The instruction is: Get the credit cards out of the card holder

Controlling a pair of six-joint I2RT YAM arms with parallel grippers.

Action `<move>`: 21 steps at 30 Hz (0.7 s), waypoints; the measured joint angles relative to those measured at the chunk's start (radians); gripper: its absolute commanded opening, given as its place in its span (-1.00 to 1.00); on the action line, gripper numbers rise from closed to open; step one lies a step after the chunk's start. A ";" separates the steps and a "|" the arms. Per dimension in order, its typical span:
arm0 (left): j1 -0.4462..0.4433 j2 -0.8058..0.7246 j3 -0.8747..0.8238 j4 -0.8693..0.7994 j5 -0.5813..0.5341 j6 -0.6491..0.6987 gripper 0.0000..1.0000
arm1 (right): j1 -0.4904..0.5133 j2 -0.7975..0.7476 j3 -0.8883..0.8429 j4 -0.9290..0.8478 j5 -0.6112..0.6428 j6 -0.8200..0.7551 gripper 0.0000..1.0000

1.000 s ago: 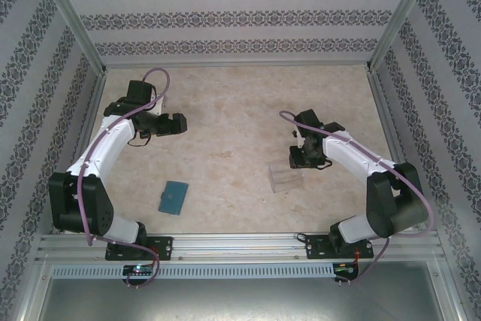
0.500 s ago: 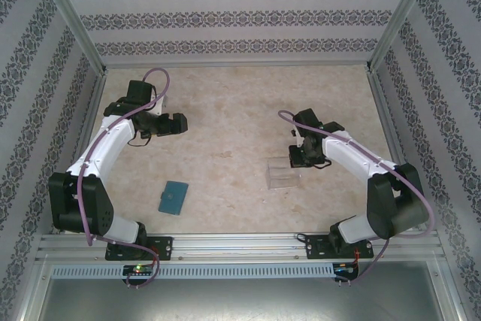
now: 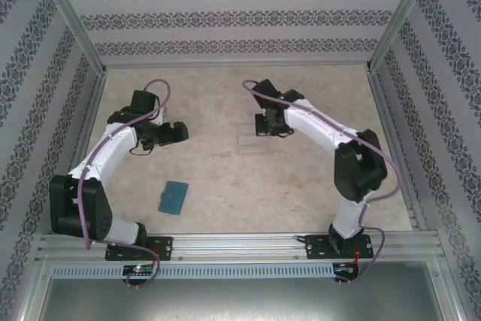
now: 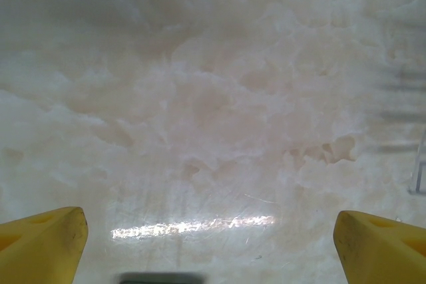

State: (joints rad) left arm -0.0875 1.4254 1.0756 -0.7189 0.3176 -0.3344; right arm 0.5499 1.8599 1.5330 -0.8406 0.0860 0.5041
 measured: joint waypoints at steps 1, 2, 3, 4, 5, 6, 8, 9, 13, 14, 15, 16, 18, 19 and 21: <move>-0.002 -0.001 -0.007 0.002 -0.002 -0.006 0.90 | 0.005 0.035 0.046 -0.005 0.005 0.006 -1.00; -0.006 -0.002 -0.016 0.006 -0.004 -0.012 0.90 | 0.007 0.076 0.099 -0.010 0.011 0.013 -1.00; -0.011 -0.005 -0.024 0.009 -0.005 -0.018 0.90 | 0.010 0.111 0.145 -0.015 0.016 0.019 -1.00; -0.015 -0.007 -0.031 0.011 -0.004 -0.022 0.90 | 0.011 0.139 0.180 -0.019 0.020 0.021 -1.00; -0.020 -0.009 -0.036 0.011 -0.004 -0.027 0.90 | 0.011 0.172 0.225 -0.029 0.025 0.022 -1.00; -0.025 -0.010 -0.039 0.012 -0.005 -0.031 0.90 | 0.011 0.203 0.267 -0.039 0.031 0.023 -1.00; -0.037 -0.010 -0.040 0.013 -0.005 -0.039 0.90 | 0.011 0.260 0.344 -0.062 0.041 0.024 -1.00; -0.043 -0.010 -0.040 0.016 -0.005 -0.041 0.90 | 0.011 0.284 0.375 -0.068 0.043 0.025 -1.00; -0.061 -0.010 -0.040 0.019 -0.004 -0.046 0.90 | 0.010 0.357 0.456 -0.093 0.045 0.025 -1.00; -0.064 -0.010 -0.040 0.020 -0.005 -0.047 0.90 | 0.010 0.372 0.470 -0.103 0.045 0.025 -1.00; -0.068 -0.010 -0.040 0.020 -0.005 -0.048 0.90 | 0.010 0.383 0.480 -0.109 0.045 0.025 -1.00; -0.071 -0.010 -0.040 0.020 -0.005 -0.048 0.90 | 0.010 0.391 0.487 -0.114 0.045 0.025 -1.00; -0.075 -0.009 -0.040 0.020 -0.008 -0.049 0.90 | 0.009 0.404 0.492 -0.124 0.043 0.025 -1.00; -0.076 -0.009 -0.040 0.020 -0.008 -0.049 0.90 | 0.009 0.407 0.494 -0.129 0.043 0.025 -1.00; -0.077 -0.009 -0.040 0.020 -0.008 -0.049 0.90 | 0.009 0.410 0.495 -0.140 0.041 0.025 -1.00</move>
State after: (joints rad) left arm -0.1646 1.4162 1.0359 -0.6987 0.3096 -0.3832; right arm 0.5587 2.2704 2.0277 -0.9802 0.1272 0.5293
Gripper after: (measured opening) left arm 0.950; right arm 0.058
